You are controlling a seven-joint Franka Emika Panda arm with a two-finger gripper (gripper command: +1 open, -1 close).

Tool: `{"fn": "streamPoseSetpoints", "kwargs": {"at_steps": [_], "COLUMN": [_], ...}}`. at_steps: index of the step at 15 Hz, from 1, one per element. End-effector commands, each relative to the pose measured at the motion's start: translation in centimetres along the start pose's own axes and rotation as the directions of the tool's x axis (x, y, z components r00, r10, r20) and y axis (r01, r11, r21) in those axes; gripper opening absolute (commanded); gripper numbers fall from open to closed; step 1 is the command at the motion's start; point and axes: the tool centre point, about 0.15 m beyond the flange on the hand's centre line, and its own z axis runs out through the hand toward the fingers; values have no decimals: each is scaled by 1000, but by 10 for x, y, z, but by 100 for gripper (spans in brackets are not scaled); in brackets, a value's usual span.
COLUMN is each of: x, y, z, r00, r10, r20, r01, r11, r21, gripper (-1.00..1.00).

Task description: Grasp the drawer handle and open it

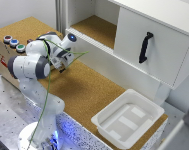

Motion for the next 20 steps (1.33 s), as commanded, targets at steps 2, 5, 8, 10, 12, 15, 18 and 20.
{"fn": "streamPoseSetpoints", "kwargs": {"at_steps": [2, 5, 8, 10, 12, 15, 18, 20], "x": [-1, 2, 3, 4, 4, 7, 4, 1], "y": [64, 83, 101, 114, 123, 98, 56, 43], "z": [-9, -23, -39, -50, -59, -86, -103, -107], "r00": [999, 997, 991, 986, 982, 991, 994, 991], "r10": [39, 65, 106, 134, 150, 57, -96, -133], "r20": [-21, -43, -84, -100, -116, -124, -52, -30], "r01": [-39, -65, -106, -135, -152, -79, 71, 105], "r11": [999, 998, 994, 991, 988, 981, 931, 889], "r21": [10, 0, -1, -5, -9, -178, -358, -446], "gripper": [-100, -100, -100, -100, -100, 100, 100, 100]}}
